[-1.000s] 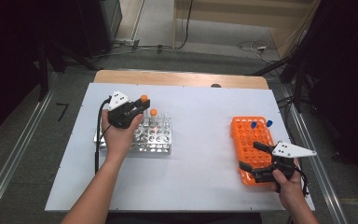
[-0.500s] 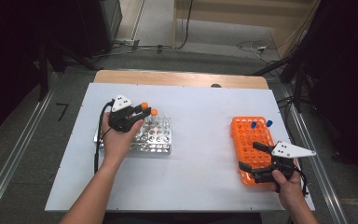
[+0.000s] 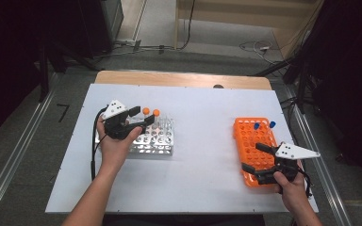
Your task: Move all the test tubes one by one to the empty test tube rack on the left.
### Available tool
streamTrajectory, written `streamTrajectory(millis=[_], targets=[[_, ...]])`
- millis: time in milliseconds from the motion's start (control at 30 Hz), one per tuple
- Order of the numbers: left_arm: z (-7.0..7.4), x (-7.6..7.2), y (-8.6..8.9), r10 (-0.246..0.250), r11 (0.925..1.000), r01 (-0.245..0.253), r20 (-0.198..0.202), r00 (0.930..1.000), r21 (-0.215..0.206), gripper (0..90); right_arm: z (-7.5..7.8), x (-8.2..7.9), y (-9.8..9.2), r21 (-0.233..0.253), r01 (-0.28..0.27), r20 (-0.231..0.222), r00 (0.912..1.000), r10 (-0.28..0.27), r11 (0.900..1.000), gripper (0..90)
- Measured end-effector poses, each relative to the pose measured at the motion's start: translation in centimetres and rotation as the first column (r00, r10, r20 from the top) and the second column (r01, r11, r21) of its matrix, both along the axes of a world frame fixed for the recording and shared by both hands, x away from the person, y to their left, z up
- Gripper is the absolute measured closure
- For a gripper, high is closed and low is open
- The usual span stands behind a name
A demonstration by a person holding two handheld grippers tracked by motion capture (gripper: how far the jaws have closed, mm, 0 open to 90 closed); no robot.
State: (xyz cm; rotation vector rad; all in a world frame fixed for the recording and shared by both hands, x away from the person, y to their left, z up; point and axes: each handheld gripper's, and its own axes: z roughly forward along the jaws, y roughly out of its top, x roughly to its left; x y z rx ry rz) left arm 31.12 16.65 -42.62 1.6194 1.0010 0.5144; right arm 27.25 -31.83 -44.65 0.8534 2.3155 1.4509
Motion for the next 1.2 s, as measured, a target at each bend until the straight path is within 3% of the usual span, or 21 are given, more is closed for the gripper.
streamTrajectory(millis=[433, 767, 1200], targets=[[0.3, -3.7, -0.1, -0.075, 0.9961, 0.077, 0.029, 0.9967, -0.044, 2.1, 0.4, 0.5, -0.2, 0.013, 0.023, 0.0, 0.9997, -0.023, 1.0, 3.3], [0.0, -5.5, -0.3, -0.126, 0.9894, 0.131, 0.067, 0.9897, -0.064, 0.0, 1.8, 1.4, -1.0, 0.029, 0.081, 0.023, 0.9964, -0.081, 0.996, 3.3], [-0.1, -5.9, -1.0, -0.164, 0.9844, 0.169, 0.079, 0.9832, -0.051, 0.0, 3.9, 3.8, -1.2, 0.016, 0.147, 0.045, 0.988, -0.148, 0.989, 3.4]])
